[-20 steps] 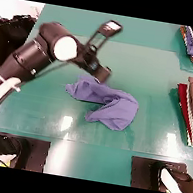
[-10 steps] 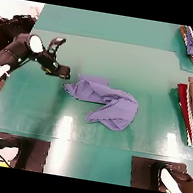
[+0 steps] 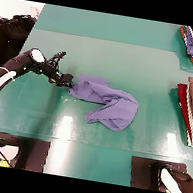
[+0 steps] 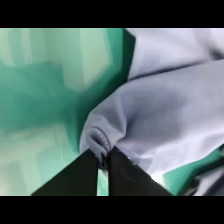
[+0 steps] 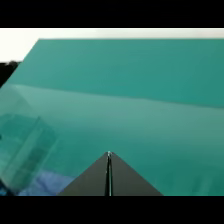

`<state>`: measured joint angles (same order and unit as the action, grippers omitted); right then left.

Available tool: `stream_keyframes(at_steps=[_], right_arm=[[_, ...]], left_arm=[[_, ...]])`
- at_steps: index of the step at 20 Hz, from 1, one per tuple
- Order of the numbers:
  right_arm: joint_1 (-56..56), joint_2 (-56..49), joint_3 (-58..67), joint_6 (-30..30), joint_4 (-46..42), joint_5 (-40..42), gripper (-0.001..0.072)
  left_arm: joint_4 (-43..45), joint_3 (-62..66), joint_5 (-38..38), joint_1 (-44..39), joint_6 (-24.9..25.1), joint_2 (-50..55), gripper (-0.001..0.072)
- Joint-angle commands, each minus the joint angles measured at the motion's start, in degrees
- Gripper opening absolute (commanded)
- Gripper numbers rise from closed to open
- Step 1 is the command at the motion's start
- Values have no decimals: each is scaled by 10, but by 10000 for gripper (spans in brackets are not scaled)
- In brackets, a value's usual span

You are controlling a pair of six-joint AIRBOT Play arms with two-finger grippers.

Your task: Fold the shirts.

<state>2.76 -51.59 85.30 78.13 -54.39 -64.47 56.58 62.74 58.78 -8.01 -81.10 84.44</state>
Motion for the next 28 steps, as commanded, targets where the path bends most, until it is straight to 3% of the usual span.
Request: stream_keyframes(at_steps=[1,5,6,8,9,13,17,19,21,24,28], right_arm=[[0,1,-52,39,-38,-88,16],[0,1,-228,76,-91,-132,17],[0,1,-284,79,-82,-127,49],[0,0,-395,80,-38,-111,516],[0,-6,-444,79,-3,-101,533],[51,-58,-580,37,129,-24,507],[164,-144,-575,12,188,57,496],[210,-189,-540,-4,186,78,354],[233,-221,-500,-18,175,89,38],[222,-217,-435,-16,103,69,16],[111,-110,-332,46,-29,8,15]], left_arm=[[-6,45,-7,2,5,-19,30],[37,118,-13,2,5,-68,31],[41,125,-13,2,5,-77,31],[42,128,-12,2,5,-83,31],[42,128,-10,2,5,-83,31],[42,127,-9,2,5,-83,31],[42,127,-9,2,5,-83,31],[42,127,-8,2,5,-83,31],[42,127,-3,2,5,-84,31],[73,147,-2,2,3,-111,30],[151,230,-7,2,3,-206,31]])
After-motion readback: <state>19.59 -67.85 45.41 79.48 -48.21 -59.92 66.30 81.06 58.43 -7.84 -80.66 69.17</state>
